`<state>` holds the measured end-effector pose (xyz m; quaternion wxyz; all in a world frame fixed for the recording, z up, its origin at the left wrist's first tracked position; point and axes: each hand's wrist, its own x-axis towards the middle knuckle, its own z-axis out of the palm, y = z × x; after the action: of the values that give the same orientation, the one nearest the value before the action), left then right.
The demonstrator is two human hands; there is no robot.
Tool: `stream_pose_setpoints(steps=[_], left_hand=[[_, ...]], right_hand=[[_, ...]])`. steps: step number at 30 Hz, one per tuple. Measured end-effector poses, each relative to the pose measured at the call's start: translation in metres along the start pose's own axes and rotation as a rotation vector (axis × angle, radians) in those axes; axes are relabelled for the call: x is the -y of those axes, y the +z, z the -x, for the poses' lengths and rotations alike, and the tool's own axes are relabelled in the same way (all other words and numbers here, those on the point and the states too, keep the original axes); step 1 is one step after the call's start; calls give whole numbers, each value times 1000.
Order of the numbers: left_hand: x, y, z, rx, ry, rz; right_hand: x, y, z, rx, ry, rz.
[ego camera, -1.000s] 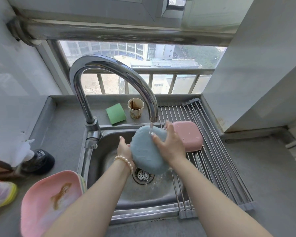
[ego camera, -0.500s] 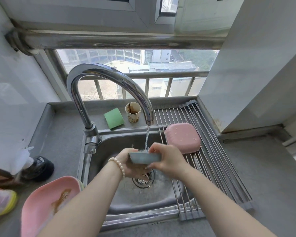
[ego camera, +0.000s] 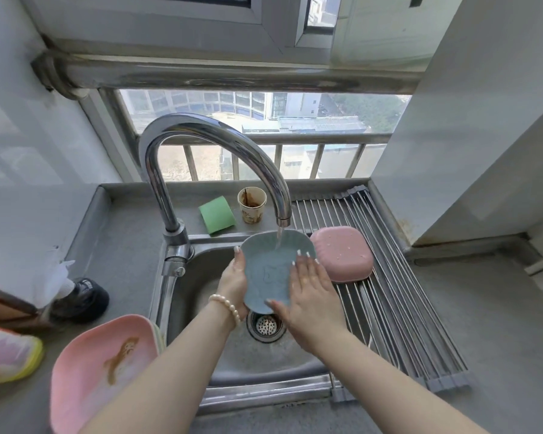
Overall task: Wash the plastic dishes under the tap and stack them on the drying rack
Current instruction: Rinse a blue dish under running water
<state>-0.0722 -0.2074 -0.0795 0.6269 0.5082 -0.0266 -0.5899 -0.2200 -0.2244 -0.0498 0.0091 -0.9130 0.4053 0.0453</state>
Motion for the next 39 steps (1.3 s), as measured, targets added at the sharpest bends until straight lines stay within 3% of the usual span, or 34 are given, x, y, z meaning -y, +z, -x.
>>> stream_pose_setpoints(steps=[4, 7, 14, 18, 21, 25, 32, 36, 39], left_hand=[[-2, 17, 11, -16, 151, -39], [2, 21, 14, -14, 118, -91], [-9, 11, 13, -10, -25, 108], [-17, 0, 13, -135, 31, -81], [-25, -8, 8, -224, 156, -237], [-33, 0, 17, -250, 275, -495], [-32, 8, 11, -311, 273, -478], [-35, 5, 9, -323, 289, -524], [-38, -5, 6, -343, 310, -659]], right_hand=[[13, -7, -27, 113, 252, -121], [27, -16, -45, 122, 249, -272], [46, -11, -48, 219, -154, -446], [51, -7, -32, 241, -273, -641], [44, -1, -14, 220, -385, -633], [23, 14, -6, 66, -426, -607], [-1, 33, -18, -604, -561, -401], [-9, 38, -18, -776, -552, -317], [-23, 45, -21, -781, -559, -237]])
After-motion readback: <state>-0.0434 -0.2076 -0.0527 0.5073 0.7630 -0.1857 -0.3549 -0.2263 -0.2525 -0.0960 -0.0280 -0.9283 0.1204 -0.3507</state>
